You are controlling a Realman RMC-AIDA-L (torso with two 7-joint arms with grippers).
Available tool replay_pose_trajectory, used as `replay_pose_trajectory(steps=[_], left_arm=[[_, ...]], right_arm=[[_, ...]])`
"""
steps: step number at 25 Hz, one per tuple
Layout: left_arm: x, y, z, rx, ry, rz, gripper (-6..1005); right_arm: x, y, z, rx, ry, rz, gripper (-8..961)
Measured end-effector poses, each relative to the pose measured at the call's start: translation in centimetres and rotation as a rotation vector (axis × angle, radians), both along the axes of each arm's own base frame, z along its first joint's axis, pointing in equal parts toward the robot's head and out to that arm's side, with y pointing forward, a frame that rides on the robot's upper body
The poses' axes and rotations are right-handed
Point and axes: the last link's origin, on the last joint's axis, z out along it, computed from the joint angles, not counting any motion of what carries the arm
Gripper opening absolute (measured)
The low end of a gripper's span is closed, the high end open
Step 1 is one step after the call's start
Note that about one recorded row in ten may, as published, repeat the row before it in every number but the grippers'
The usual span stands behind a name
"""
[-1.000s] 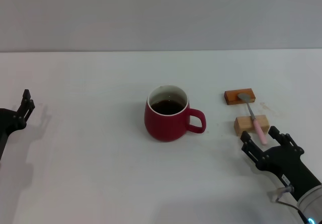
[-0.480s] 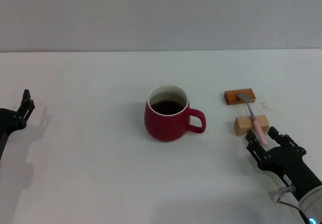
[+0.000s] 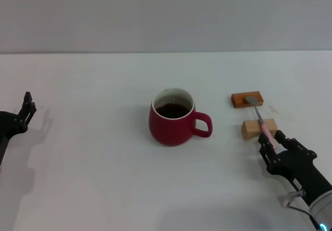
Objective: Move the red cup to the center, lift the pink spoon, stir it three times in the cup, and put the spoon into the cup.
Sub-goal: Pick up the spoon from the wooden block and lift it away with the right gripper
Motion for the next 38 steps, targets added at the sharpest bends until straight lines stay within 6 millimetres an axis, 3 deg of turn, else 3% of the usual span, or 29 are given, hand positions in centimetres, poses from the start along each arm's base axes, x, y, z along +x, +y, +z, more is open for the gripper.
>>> replay_pose_trajectory(steps=[7, 14, 25, 38], left_arm=[[0.1, 0.1, 0.0, -0.001, 0.0, -0.003, 843], [0.1, 0.2, 0.0, -0.002, 0.0, -0.003, 843], [0.3, 0.4, 0.0, -0.002, 0.0, -0.009, 843], [0.6, 0.8, -0.1, -0.005, 0.0, -0.016, 841]], right_arm=[[0.1, 0.2, -0.1, -0.012, -0.008, -0.006, 322], [0.2, 0.3, 0.0, -0.006, -0.01, -0.012, 299], [0.5, 0.3, 0.2, 0.009, -0.011, -0.028, 156], [-0.7, 0.4, 0.6, 0.045, 0.032, 0.019, 152]])
